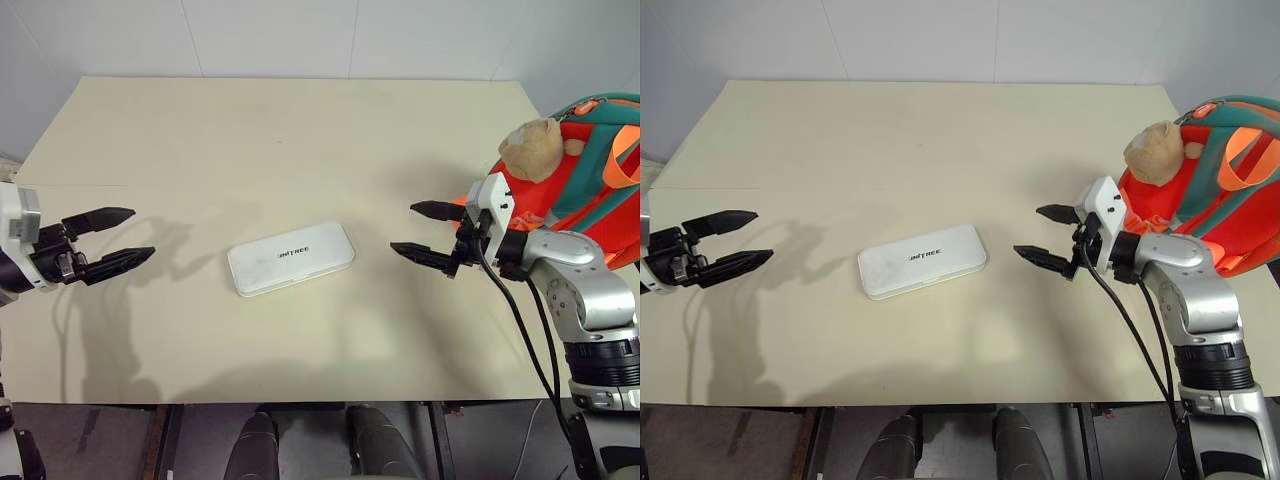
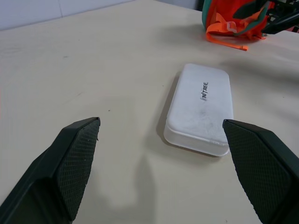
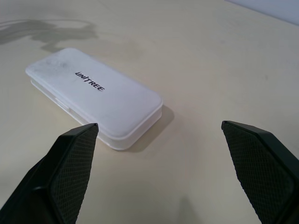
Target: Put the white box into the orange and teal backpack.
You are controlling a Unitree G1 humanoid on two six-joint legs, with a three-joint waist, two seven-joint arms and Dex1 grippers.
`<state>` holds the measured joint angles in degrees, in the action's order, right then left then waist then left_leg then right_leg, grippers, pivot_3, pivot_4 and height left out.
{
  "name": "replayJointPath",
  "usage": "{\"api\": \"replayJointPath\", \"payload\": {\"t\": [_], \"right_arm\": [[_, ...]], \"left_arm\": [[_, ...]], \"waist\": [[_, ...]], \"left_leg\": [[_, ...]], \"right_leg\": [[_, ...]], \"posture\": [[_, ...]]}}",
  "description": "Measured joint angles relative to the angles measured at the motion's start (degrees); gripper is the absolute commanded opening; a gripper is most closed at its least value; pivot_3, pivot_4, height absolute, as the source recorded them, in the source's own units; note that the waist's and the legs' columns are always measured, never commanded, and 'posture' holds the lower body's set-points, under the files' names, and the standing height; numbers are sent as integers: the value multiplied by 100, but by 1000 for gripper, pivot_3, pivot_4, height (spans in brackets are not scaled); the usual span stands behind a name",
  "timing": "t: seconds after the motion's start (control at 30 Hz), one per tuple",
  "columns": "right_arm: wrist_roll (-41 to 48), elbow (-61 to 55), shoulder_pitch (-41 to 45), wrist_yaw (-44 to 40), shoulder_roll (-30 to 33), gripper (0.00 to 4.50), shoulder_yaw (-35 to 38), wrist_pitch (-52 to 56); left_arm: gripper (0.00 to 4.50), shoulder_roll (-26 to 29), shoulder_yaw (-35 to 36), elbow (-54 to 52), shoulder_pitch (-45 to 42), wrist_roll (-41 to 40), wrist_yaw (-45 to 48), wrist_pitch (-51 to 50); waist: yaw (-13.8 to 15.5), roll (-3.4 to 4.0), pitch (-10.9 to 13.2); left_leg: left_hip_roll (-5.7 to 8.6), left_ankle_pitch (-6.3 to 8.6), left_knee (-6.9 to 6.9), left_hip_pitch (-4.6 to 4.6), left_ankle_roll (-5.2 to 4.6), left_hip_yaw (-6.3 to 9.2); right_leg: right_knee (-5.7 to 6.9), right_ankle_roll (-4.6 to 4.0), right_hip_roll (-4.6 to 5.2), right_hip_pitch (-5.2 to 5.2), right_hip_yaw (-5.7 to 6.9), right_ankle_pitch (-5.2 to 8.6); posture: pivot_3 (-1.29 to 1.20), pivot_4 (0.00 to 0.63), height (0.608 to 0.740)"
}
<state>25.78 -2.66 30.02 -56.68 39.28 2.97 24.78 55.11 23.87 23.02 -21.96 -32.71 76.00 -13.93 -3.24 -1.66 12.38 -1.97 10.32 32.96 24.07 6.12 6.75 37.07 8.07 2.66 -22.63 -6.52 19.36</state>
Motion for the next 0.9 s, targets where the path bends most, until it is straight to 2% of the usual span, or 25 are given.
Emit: {"api": "replayJointPath", "payload": {"t": [0.37, 0.5, 0.6, 0.9], "right_arm": [[137, -340, 2, 164, -169, 4462, -2, 224], [2, -340, 10, 517, -181, 4462, -24, 398], [-12, -317, 57, 721, -346, 3564, -23, 431], [-384, -216, 150, 988, -490, 447, -229, 490]], "left_arm": [[4497, -160, -18, -245, 141, -12, -135, -51], [4497, -286, -17, -246, 70, -3, -423, -24], [3941, -286, -18, -251, 65, -16, -396, -42], [1061, -285, -146, -460, 200, 11, -543, -387]], "waist": [[5, 0, 0], [7, 0, 0], [4, 0, 0], [2, 0, 0]], "left_leg": [[0, 0, 1, 0, 0, 1], [0, 0, 7, 0, 0, 1], [0, 0, 6, 0, 1, 1], [1, -1, 6, 0, 1, 1]], "right_leg": [[3, 0, 0, 0, 1, 0], [4, 1, 0, 1, 0, -1], [4, 1, -1, 1, 0, -1], [6, 2, 0, 0, 0, -1]], "posture": [[0, 150, 740], [0, 150, 740], [0, 150, 740], [0, 150, 740]]}}
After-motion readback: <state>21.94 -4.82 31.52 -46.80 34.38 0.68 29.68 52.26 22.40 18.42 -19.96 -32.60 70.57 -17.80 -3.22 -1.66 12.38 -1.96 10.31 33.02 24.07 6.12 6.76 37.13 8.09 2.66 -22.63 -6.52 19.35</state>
